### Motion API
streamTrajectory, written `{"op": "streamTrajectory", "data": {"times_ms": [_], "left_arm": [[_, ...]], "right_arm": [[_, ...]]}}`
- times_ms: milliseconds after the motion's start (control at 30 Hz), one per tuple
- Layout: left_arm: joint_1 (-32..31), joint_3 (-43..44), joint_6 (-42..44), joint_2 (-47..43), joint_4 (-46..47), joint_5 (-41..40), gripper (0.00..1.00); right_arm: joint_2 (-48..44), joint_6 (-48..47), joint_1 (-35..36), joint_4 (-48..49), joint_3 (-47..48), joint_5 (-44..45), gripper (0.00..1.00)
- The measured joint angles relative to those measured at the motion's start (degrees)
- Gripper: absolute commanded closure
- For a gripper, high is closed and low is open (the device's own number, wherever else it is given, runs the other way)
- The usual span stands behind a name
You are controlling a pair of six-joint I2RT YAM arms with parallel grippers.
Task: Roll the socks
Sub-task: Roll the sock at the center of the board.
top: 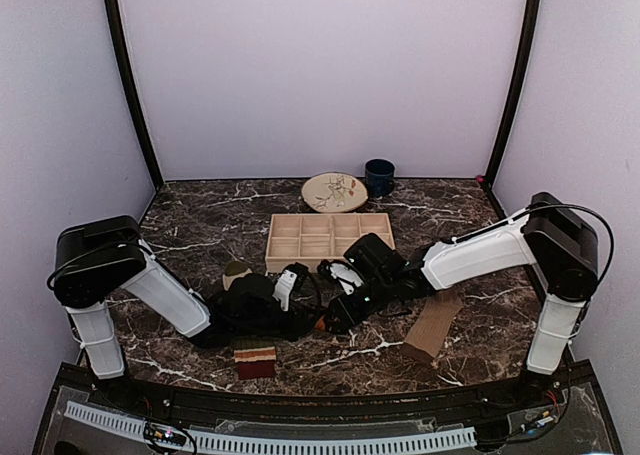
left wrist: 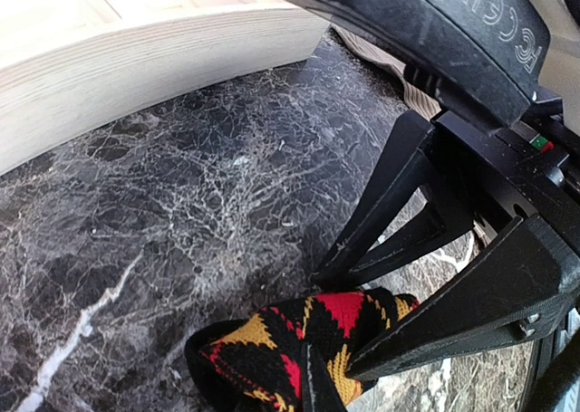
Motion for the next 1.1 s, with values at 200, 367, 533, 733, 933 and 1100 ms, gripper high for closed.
{"op": "streamTrajectory", "data": {"times_ms": [200, 367, 533, 733, 933, 1100], "left_arm": [[0.42, 1.11, 0.00, 1.46, 0.50, 0.13, 1.00], [1.09, 1.64, -0.02, 2.60, 1.57, 1.33, 1.00], [1.51, 1.64, -0.04, 2.99, 2.34, 2.38, 1.00], [1.88, 1.99, -0.02, 3.45, 2.54, 3.39, 1.00], [2.05, 3.34, -0.02, 4.44, 2.34, 4.13, 1.00], [2.25, 3.78, 0.00, 4.76, 2.21, 4.74, 1.00]], "right_arm": [[-0.70, -0.44, 0.02, -1.01, 0.00, 2.97, 0.57], [-1.95, -0.42, 0.00, -1.09, -0.79, 5.68, 0.57], [-2.08, -0.37, 0.02, -0.98, -0.96, 6.91, 0.56], [-4.04, -0.28, 0.11, -0.33, -2.71, 9.51, 0.56], [-6.86, -0.61, 0.11, -0.31, -4.11, 13.68, 0.55], [-7.50, -1.44, 1.16, -0.11, -4.83, 18.62, 0.54]]}}
